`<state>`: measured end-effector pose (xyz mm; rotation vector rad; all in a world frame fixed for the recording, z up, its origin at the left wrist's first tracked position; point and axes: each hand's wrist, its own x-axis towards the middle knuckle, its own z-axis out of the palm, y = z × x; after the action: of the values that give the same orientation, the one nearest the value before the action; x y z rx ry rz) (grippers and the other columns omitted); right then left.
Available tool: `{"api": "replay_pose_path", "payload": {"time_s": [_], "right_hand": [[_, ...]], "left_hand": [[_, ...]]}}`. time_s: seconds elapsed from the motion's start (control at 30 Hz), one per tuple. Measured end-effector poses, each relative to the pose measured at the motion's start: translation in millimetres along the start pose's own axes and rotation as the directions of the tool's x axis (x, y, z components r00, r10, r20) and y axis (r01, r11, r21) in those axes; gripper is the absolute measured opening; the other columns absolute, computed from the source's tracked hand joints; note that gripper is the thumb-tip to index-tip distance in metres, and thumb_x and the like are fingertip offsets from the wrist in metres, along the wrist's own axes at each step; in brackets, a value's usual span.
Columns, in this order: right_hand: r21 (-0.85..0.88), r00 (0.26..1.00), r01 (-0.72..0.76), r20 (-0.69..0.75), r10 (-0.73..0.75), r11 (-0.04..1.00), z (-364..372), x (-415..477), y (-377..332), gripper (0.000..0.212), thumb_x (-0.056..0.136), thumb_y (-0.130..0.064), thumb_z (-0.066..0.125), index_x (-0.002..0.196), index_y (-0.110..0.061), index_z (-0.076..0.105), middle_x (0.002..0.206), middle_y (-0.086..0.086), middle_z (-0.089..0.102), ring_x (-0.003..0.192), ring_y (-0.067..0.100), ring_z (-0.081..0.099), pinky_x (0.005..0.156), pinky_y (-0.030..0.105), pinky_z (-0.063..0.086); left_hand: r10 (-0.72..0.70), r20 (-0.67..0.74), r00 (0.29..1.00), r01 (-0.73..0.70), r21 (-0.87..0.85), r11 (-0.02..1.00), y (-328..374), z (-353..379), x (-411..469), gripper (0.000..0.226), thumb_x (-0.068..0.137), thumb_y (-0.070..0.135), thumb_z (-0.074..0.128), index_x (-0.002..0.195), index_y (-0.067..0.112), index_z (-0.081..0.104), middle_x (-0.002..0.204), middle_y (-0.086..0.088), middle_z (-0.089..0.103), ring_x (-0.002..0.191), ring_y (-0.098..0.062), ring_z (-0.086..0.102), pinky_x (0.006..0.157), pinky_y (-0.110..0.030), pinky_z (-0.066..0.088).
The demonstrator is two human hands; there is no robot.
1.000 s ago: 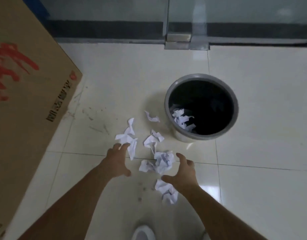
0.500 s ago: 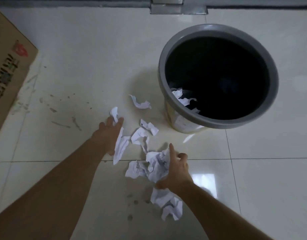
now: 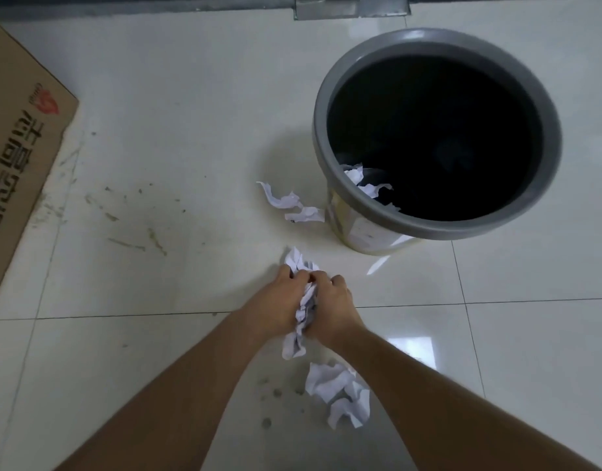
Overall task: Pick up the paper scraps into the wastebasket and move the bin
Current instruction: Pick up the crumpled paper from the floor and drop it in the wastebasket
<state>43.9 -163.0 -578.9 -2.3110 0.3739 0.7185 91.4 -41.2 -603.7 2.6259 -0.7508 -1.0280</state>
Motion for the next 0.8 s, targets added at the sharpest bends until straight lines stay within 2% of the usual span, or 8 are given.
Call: {"api": "replay_pose_path", "payload": {"time_s": [0.1, 0.2, 0.3, 0.37, 0.43, 0.53, 0.67, 0.8], "right_hand": [[-0.008, 0.998, 0.056, -0.039, -0.056, 0.998, -8, -6, -9, 0.077, 0.068, -0.019, 0.082, 0.134, -0.016, 0.043, 0.125, 0.01, 0.046, 0.115, 0.027, 0.048, 0.1, 0.033, 0.044], [-0.024, 0.989, 0.126, -0.078, -0.127, 0.992, -23, -15, -26, 0.063, 0.07, -0.016, 0.079, 0.126, -0.013, 0.05, 0.123, 0.008, 0.05, 0.116, 0.025, 0.047, 0.1, 0.031, 0.042], [-0.017, 0.963, 0.242, -0.12, -0.243, 0.97, -48, -30, -60, 0.056, 0.069, -0.014, 0.077, 0.121, -0.012, 0.055, 0.119, 0.008, 0.054, 0.116, 0.024, 0.045, 0.098, 0.027, 0.038], [-0.021, 0.923, 0.345, -0.174, -0.344, 0.938, -71, -43, -90, 0.049, 0.07, -0.011, 0.076, 0.115, -0.009, 0.057, 0.117, 0.01, 0.056, 0.115, 0.026, 0.045, 0.097, 0.029, 0.039], [0.001, 0.885, 0.411, -0.243, -0.398, 0.912, -98, -56, -122, 0.049, 0.069, -0.011, 0.076, 0.114, -0.009, 0.056, 0.117, 0.011, 0.055, 0.112, 0.025, 0.047, 0.095, 0.035, 0.043], [-0.002, 0.826, 0.464, -0.359, -0.434, 0.886, -151, -68, -163, 0.05, 0.073, -0.014, 0.075, 0.118, -0.012, 0.053, 0.118, 0.009, 0.052, 0.109, 0.023, 0.049, 0.092, 0.031, 0.044], [-0.164, 0.774, 0.43, -0.439, -0.456, 0.888, -241, -84, -175, 0.059, 0.074, -0.022, 0.08, 0.125, -0.015, 0.051, 0.12, 0.007, 0.053, 0.108, 0.02, 0.044, 0.088, 0.028, 0.039], [-0.182, 0.794, 0.31, -0.49, -0.36, 0.933, -294, -93, -129, 0.055, 0.069, -0.02, 0.079, 0.117, -0.01, 0.053, 0.116, 0.013, 0.053, 0.104, 0.023, 0.048, 0.081, 0.028, 0.037]], "left_hand": [[-0.027, -0.049, 0.998, 0.023, -0.07, 0.997, 4, -11, -14, 0.06, 0.089, 0.027, 0.062, 0.143, 0.018, 0.037, 0.137, -0.009, 0.042, 0.104, -0.029, 0.06, 0.094, -0.041, 0.051], [-0.04, -0.161, 0.986, 0.018, -0.139, 0.99, 9, -39, -36, 0.047, 0.084, 0.016, 0.066, 0.126, 0.014, 0.046, 0.12, -0.012, 0.043, 0.092, -0.031, 0.061, 0.085, -0.044, 0.054], [0.046, -0.299, 0.953, -0.049, -0.004, 0.999, 11, -81, -67, 0.03, 0.085, 0.008, 0.057, 0.114, 0.003, 0.053, 0.11, -0.018, 0.052, 0.086, -0.033, 0.057, 0.078, -0.039, 0.051], [0.12, -0.397, 0.91, -0.083, 0.109, 0.991, 14, -122, -87, 0.023, 0.083, 0.002, 0.058, 0.105, -0.002, 0.058, 0.103, -0.024, 0.056, 0.079, -0.027, 0.048, 0.07, -0.034, 0.046], [0.121, -0.449, 0.885, -0.069, 0.131, 0.989, 20, -171, -109, 0.025, 0.079, 0.005, 0.065, 0.102, 0.008, 0.056, 0.102, -0.019, 0.051, 0.077, -0.022, 0.045, 0.065, -0.028, 0.036], [0.094, -0.453, 0.887, -0.02, 0.165, 0.986, 40, -249, -129, 0.039, 0.072, 0.015, 0.075, 0.092, 0.023, 0.042, 0.092, -0.003, 0.042, 0.074, -0.021, 0.049, 0.057, -0.025, 0.033], [0.211, -0.52, 0.828, -0.128, 0.19, 0.973, 101, -317, -114, 0.051, 0.065, 0.021, 0.087, 0.09, 0.023, 0.043, 0.085, -0.004, 0.053, 0.07, -0.018, 0.055, 0.056, -0.027, 0.038], [0.286, -0.557, 0.779, -0.195, 0.218, 0.956, 160, -312, -71, 0.049, 0.07, 0.016, 0.079, 0.098, 0.021, 0.04, 0.108, -0.009, 0.048, 0.074, -0.019, 0.053, 0.058, -0.028, 0.038]]}}
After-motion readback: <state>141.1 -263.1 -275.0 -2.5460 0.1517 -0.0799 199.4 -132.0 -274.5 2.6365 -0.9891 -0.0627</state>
